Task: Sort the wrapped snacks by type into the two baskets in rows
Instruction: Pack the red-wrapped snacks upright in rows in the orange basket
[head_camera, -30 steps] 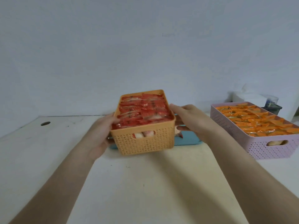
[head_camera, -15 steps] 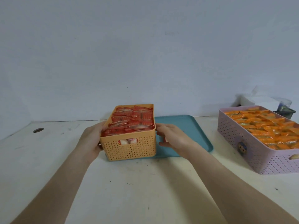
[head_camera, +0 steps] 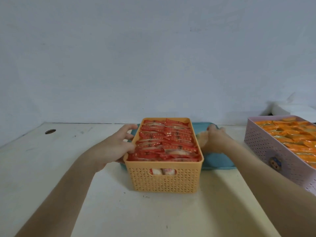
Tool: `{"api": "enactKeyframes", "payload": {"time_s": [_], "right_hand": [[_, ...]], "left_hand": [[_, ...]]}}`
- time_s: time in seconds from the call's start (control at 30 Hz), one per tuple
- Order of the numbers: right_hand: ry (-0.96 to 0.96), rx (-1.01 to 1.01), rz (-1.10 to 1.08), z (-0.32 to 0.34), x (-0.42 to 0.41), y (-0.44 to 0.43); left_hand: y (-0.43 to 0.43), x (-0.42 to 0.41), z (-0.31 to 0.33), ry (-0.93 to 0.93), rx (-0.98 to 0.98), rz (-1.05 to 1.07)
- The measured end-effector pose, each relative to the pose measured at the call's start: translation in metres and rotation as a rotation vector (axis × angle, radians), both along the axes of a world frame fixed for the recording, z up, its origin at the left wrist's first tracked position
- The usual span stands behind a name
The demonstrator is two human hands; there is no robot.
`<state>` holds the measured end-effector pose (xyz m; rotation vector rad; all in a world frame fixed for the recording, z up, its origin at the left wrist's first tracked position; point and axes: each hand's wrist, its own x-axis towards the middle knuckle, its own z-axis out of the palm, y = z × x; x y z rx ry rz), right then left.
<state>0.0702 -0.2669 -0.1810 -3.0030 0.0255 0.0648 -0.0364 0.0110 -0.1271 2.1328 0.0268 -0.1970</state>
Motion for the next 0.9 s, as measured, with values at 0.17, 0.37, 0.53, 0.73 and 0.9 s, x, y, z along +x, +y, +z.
{"api": "enactKeyframes", "payload": {"time_s": [0.17,0.37,0.53,0.73,0.9], "right_hand": [[-0.503,0.580,-0.056,0.038,0.006,0.005],[-0.374,1.286,0.120,0.073,0.011,0.056],[-0.220,1.334,0.206,0.074,0.028,0.092],[-0.238,0.803,0.190,0.042,0.049,0.107],[-0.170,0.442,0.217,0.036,0.047,0.103]], "left_hand": [[-0.008,0.012,0.023,-0.208,0.427,-0.003],[-0.033,0.089,0.002,-0.302,0.707,-0.122],[-0.032,0.108,-0.015,-0.303,0.822,-0.112],[-0.028,0.101,-0.016,-0.355,0.705,-0.102],[-0.027,0.107,-0.023,-0.632,0.376,0.206]]}}
